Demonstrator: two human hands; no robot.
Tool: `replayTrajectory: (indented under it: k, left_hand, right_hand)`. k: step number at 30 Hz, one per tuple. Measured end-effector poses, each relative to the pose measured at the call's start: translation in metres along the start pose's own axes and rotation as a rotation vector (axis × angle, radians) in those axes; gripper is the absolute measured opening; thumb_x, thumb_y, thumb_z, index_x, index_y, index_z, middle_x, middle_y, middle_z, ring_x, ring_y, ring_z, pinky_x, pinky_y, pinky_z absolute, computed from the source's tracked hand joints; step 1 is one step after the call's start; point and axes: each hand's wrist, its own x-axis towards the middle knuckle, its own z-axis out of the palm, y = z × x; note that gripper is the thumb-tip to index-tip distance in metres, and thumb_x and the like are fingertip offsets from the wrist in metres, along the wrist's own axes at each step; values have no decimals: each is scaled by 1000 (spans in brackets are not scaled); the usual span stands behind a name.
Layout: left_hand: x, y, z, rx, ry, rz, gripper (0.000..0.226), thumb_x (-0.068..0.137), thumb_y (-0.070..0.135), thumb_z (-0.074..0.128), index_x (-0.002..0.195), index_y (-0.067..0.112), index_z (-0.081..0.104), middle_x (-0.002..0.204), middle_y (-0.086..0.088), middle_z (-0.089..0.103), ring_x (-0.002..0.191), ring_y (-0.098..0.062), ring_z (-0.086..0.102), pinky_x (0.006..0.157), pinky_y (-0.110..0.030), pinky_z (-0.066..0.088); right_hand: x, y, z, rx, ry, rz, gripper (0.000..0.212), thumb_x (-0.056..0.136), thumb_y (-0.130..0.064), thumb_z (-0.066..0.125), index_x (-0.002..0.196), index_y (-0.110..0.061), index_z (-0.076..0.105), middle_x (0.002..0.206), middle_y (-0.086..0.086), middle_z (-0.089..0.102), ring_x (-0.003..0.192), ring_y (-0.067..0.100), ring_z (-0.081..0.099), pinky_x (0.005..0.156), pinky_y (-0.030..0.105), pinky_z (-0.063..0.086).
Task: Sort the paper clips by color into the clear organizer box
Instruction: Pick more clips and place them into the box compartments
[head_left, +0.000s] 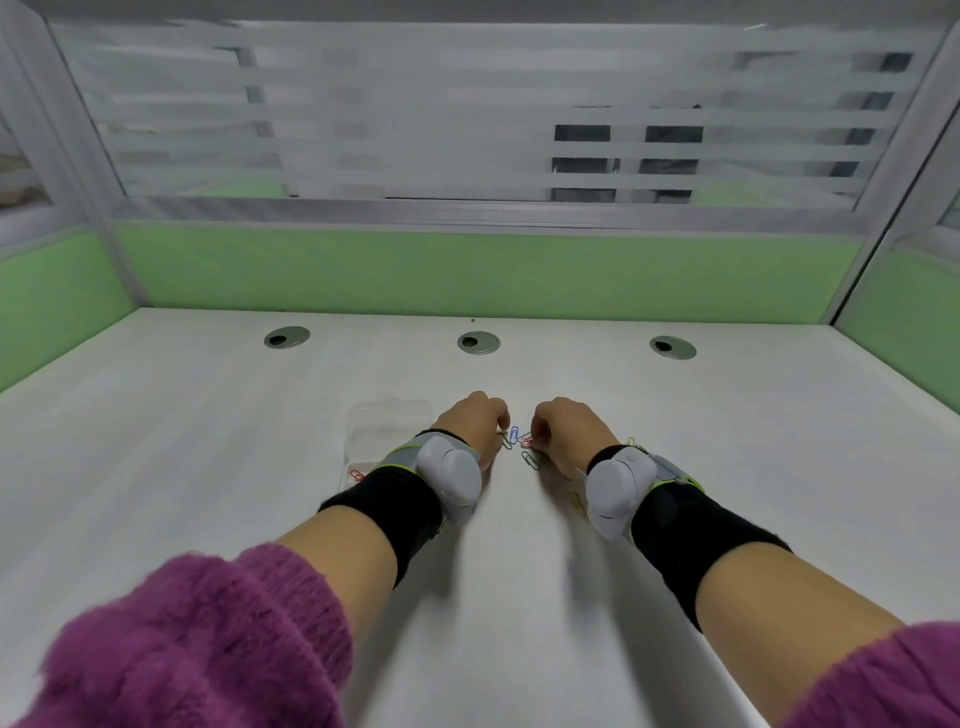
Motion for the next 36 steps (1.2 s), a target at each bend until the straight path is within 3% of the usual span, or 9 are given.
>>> replayTrajectory:
  k: [6, 12, 15, 18, 22, 27, 31, 36]
  left_hand:
    - [-3, 3, -1, 7, 3, 12, 21, 92, 9, 50, 108, 11, 63, 121, -12, 56, 108, -33, 59, 87, -35, 48]
    - [-6, 4, 0, 11, -14, 2, 19, 92, 9, 51, 108, 8, 61, 120, -13, 58, 107, -33, 59, 86, -36, 48]
    - [-9, 5, 0, 13, -21, 3, 20, 92, 9, 49, 109, 9, 59, 120, -12, 59, 108, -32, 58, 87, -36, 48]
    - [-13, 6, -2, 5, -11, 6, 22, 91, 6, 47, 108, 9, 59, 119, -12, 59, 108, -33, 58, 87, -37, 47]
    - [-19, 8, -7, -19, 4, 5, 24, 88, 4, 45, 107, 10, 59, 118, -11, 59, 106, -33, 58, 86, -37, 47]
    - [-30, 0, -18, -25, 17, 27, 20, 90, 5, 48, 106, 7, 60, 117, -12, 60, 106, -32, 58, 86, -37, 47]
    - [-43, -12, -29, -38, 48, 10, 17, 90, 5, 50, 103, 7, 61, 115, -12, 62, 105, -32, 59, 86, -37, 48]
    - [-59, -32, -42, -59, 80, -32, 17, 90, 4, 50, 102, 7, 62, 114, -10, 64, 105, -31, 60, 86, -36, 49]
  right_hand:
    - [-4, 2, -3, 7, -16, 14, 18, 90, -9, 56, 106, -6, 62, 118, 13, 63, 111, 31, 57, 90, 35, 47]
    - [-9, 4, -6, 53, -34, 18, 10, 90, -10, 57, 85, -17, 53, 114, 13, 66, 102, 28, 58, 77, 31, 41]
    - [-12, 4, -9, 78, -40, 24, 6, 88, -7, 57, 92, -9, 62, 114, 15, 66, 104, 31, 59, 86, 36, 47]
    - [-16, 4, -13, 81, -42, 26, 12, 89, -6, 53, 81, -15, 54, 113, 16, 67, 104, 33, 61, 85, 36, 48]
    - [-19, 4, -16, 56, -10, 19, 9, 92, -9, 51, 86, -15, 50, 116, 14, 64, 91, 24, 50, 75, 30, 37]
    - [-25, -7, -22, 63, -4, 8, 11, 92, -11, 53, 85, -16, 46, 115, 13, 64, 90, 24, 50, 74, 28, 35]
    - [-31, -24, -24, 65, -7, -17, 11, 93, -14, 53, 84, -16, 45, 100, 11, 60, 85, 21, 43, 73, 28, 34]
    - [-37, -49, -22, 76, -21, -52, 11, 92, -11, 54, 85, -16, 46, 98, 9, 58, 84, 21, 44, 72, 27, 33]
